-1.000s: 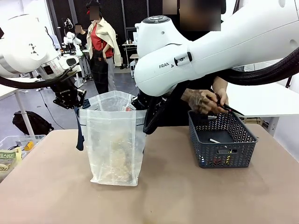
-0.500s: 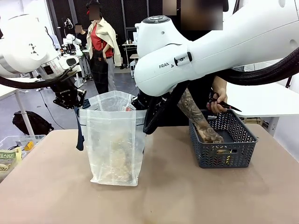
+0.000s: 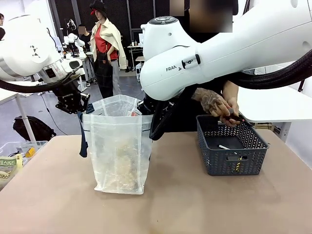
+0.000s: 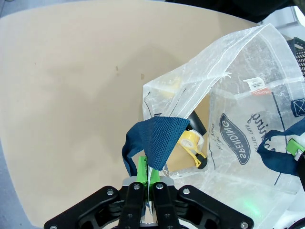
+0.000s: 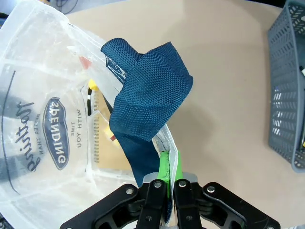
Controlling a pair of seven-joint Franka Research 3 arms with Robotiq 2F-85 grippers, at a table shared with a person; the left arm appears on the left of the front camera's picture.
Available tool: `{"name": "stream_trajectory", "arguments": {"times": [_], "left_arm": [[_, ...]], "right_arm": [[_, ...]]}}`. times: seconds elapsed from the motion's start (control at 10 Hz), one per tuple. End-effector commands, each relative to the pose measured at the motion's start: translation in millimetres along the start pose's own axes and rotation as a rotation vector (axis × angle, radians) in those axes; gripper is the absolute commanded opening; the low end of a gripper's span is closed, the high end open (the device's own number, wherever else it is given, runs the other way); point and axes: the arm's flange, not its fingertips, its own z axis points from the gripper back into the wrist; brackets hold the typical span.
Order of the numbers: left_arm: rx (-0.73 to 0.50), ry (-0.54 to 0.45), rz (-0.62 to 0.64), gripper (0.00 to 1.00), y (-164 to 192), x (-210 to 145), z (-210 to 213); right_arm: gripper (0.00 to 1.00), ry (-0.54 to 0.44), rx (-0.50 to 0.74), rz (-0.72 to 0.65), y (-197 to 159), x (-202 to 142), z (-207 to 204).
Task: Transfer purchased items from the store into the shopping bag.
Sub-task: Move the Reusable shopping bag to the right side of the table.
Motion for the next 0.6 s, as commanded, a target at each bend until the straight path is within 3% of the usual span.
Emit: {"name": "stream_trajectory", "arguments": {"times": [0.0,0.5], "left_arm": [[0.001,-0.005,0.005,0.0,1.9,1.0,2.3],[0.001,-0.005,0.005,0.0,1.9,1.0,2.3]], "right_arm": [[0.0,-0.005,0.004,-0.003,-0.6,0.8,1.0],[0.0,-0.005,0.004,-0.003,-0.6,0.8,1.0]]}}
